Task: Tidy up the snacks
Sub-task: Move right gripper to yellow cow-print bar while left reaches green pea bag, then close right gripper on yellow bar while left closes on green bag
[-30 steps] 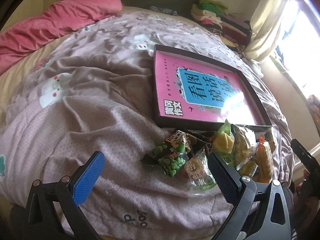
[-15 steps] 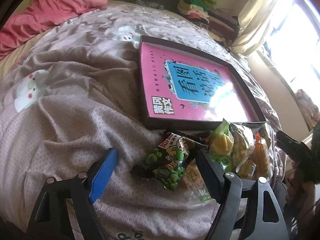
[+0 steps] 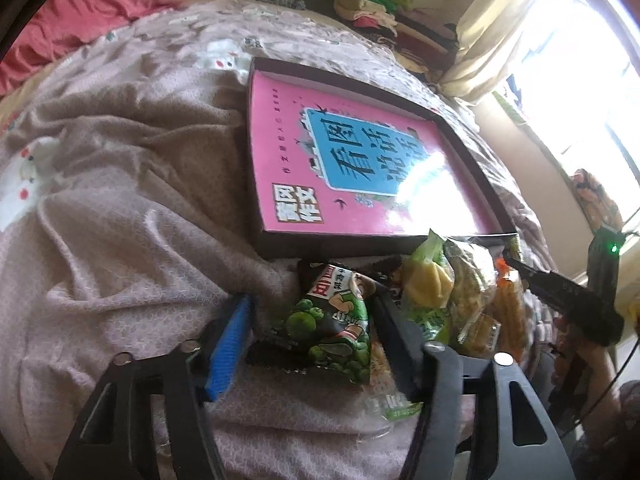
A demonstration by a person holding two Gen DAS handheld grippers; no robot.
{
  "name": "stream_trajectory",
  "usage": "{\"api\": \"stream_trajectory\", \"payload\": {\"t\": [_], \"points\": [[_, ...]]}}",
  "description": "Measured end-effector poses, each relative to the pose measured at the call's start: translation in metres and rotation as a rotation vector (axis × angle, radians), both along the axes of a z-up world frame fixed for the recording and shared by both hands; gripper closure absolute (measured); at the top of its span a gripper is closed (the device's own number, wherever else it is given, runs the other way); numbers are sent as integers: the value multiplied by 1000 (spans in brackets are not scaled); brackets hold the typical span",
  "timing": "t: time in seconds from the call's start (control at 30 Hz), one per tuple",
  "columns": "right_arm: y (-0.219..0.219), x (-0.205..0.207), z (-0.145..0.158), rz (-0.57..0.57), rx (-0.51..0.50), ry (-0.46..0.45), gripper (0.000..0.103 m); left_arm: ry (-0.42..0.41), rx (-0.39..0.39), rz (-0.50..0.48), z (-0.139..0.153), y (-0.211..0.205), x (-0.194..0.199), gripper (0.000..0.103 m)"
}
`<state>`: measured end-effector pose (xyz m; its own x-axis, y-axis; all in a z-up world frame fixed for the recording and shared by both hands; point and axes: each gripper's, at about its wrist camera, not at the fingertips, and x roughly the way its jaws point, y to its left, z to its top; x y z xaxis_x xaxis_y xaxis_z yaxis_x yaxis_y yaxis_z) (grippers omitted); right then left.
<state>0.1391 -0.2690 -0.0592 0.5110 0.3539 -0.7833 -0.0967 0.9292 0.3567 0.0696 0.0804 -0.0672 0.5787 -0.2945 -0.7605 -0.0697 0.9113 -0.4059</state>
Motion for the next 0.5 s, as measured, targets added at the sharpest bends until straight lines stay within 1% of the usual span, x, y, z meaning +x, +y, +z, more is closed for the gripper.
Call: {"api": "stream_trajectory", "payload": {"t": [0.07,0.17,0.27,0.4,0.43,0.47,0.5], "points": [[-7,-6,2,-7,5,-17,79,9,-27,-2,-2,2,2,48],[-14,-12,7,-27,-4,-42,82,-1,-31,-9,-2,2,0,51],[-20,-18,19,-45,-17,-85,83,-8,-47,-9,-1,3,-2,52],[-22,-22,33,-44,-7,-132,84,-25,-42,-6,4,5,-7,53],[-22,-23,35,-41,0,-139,86,-32,-38,-2,7,5,-10,53],[-22,-23,36,-39,5,-143,90,-42,-34,3,10,6,-12,53],[-22,-24,38,-36,7,-144,90,-54,-35,10,14,8,-15,53]]}}
